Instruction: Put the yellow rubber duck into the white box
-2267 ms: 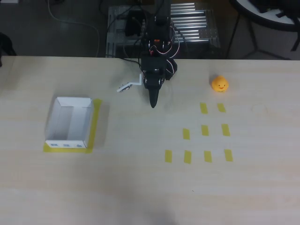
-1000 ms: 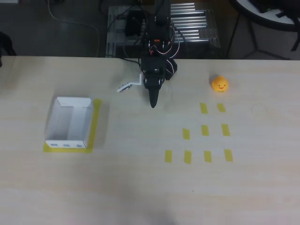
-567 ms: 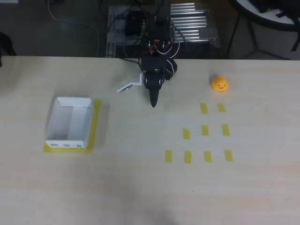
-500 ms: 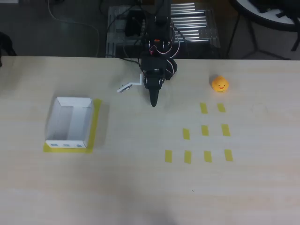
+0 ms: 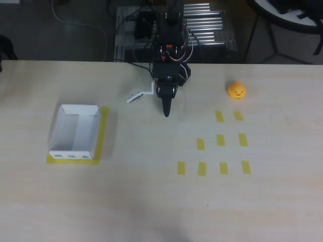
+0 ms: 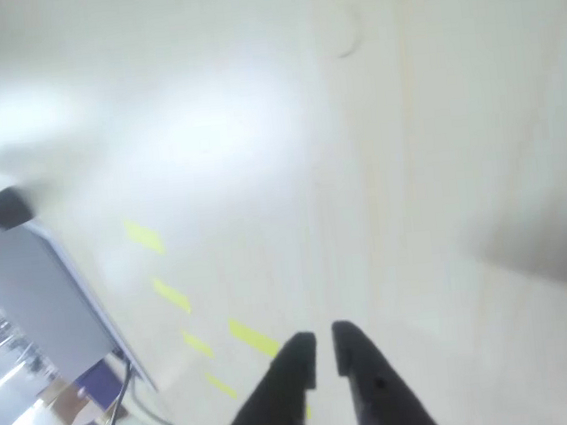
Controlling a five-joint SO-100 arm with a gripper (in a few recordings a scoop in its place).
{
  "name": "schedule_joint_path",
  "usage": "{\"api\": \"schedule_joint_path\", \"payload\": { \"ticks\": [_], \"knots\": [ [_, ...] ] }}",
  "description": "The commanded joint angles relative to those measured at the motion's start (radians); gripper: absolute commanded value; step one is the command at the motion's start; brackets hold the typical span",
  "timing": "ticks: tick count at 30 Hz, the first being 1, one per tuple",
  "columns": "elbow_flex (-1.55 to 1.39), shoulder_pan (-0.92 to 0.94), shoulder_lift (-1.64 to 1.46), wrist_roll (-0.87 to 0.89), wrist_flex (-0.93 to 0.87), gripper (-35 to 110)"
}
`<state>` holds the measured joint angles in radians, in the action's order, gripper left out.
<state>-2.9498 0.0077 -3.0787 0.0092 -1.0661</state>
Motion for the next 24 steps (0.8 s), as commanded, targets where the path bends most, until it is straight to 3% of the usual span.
{"api": "schedule_joint_path", "payload": {
  "ticks": [1,19,24],
  "knots": [
    [0.288,0.006,0.124,-0.009,-0.017,0],
    [0.861,-0.095,0.460,-0.049,-0.250,1],
    [0.792,-0.104,0.471,-0.094,-0.255,37]
  ]
}}
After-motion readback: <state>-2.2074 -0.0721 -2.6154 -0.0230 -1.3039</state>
